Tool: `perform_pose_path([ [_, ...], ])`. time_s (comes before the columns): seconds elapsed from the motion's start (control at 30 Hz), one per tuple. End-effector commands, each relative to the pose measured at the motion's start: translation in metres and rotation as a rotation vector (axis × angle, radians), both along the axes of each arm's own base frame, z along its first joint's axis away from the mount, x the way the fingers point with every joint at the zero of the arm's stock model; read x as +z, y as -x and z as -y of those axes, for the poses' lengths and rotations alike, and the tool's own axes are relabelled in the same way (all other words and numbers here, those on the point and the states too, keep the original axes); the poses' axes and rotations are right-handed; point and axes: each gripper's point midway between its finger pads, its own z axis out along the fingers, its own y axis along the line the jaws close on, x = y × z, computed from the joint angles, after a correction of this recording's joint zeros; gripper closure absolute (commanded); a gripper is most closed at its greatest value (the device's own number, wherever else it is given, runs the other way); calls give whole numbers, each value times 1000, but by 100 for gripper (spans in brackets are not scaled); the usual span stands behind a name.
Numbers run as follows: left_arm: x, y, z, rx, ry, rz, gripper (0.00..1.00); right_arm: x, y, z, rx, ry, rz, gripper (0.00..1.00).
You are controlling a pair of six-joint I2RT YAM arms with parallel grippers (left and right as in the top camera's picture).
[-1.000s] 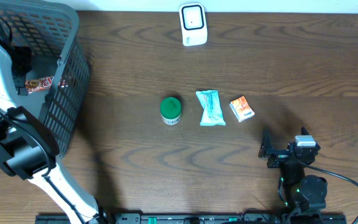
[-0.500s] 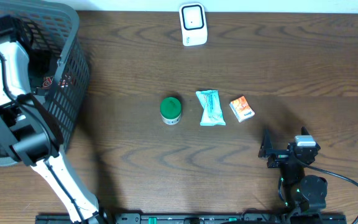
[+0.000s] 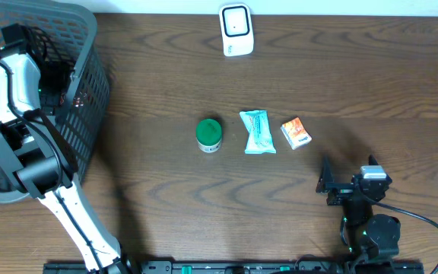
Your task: Scan the item barcode
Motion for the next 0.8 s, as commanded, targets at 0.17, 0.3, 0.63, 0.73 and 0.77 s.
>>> perform_pose_path([
  [0.17,-44,22,-2,-30,2,-148,92,-1,0,-3,15,14,2,1],
  [0.3,-37,30,-9,-70,-37,-180,93,-1,0,-3,15,14,2,1],
  [0.63,69,42,-37,-57,-163,-51,84,-1,0,-3,15,14,2,1],
  [0.73,117,49,-42,-75,-255,7,44,-1,0,-3,15,14,2,1],
  [0.77,138,53,-44,-78,-294,30,37,-1,0,-3,15,14,2,1],
])
